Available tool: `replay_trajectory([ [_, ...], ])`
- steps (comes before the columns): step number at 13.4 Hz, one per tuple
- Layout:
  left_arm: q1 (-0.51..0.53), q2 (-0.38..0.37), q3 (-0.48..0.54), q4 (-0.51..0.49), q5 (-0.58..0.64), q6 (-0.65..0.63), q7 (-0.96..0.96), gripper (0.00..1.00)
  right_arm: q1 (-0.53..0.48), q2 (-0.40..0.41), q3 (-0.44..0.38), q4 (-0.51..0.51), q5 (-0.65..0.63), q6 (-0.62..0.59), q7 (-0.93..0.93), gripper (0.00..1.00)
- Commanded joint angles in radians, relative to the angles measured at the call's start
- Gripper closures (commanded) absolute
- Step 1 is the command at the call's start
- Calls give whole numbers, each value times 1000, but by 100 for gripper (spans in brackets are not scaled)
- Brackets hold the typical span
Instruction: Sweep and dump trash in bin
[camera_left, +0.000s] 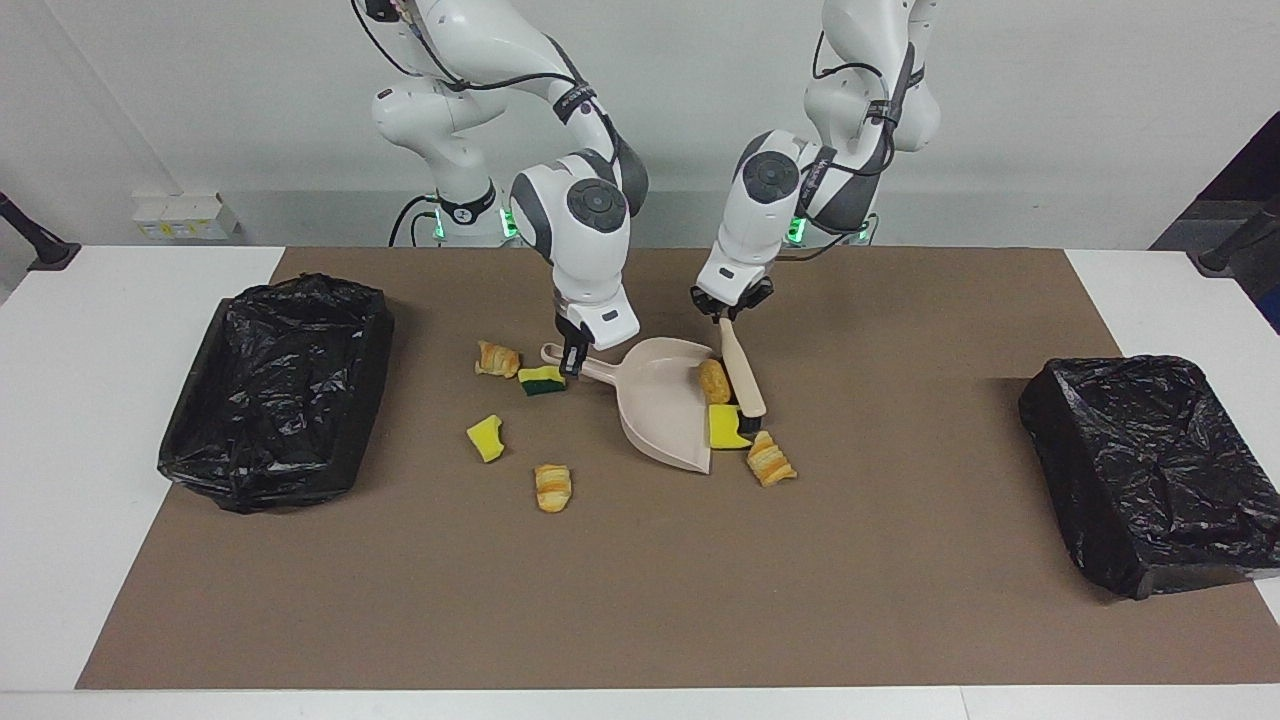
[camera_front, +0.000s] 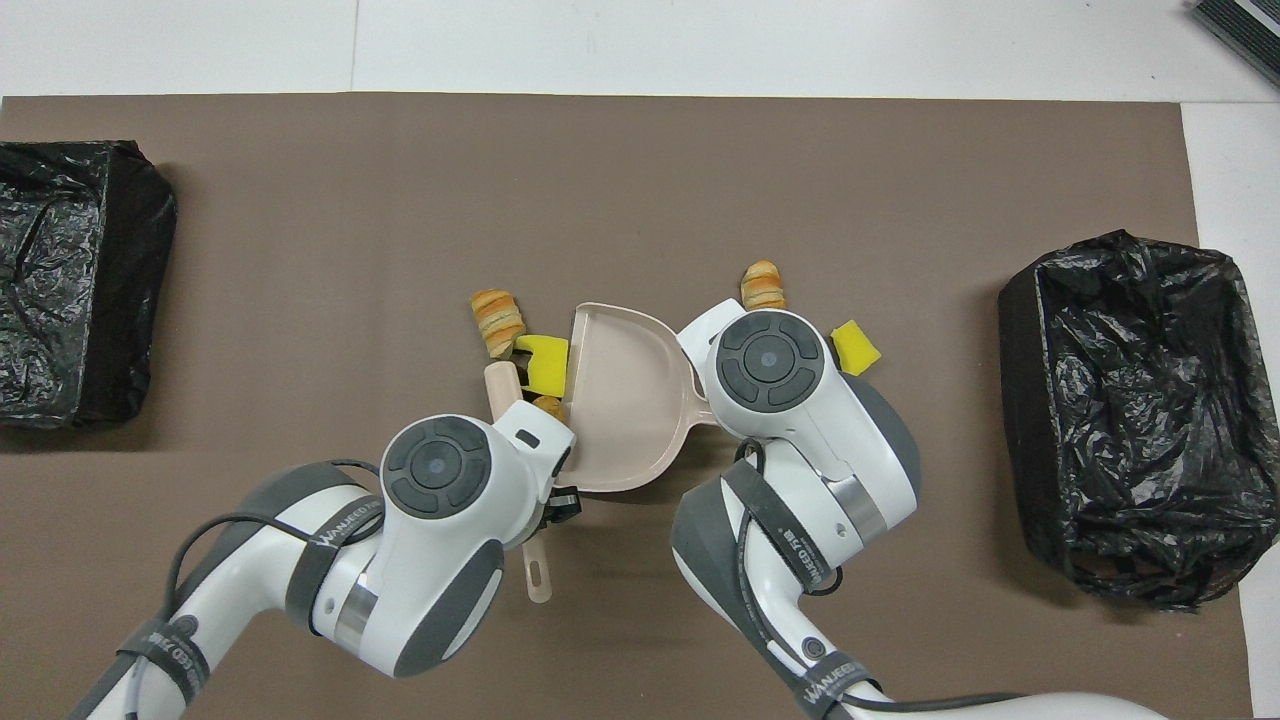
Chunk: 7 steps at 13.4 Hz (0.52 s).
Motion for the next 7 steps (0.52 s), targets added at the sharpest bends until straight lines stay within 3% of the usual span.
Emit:
replay_trajectory([
  [1,-73,44,17,101,-17,-6,-5,100,-13,-27,7,-34,-17,28,-28,100],
  [5,-58,-8,35,124,-6,-67,44,100,-13,-27,7,-34,-17,27,-26,100],
  [7,26,-2,46,120,-3,-69,163,100,-13,-27,7,-34,-17,27,-25,100],
])
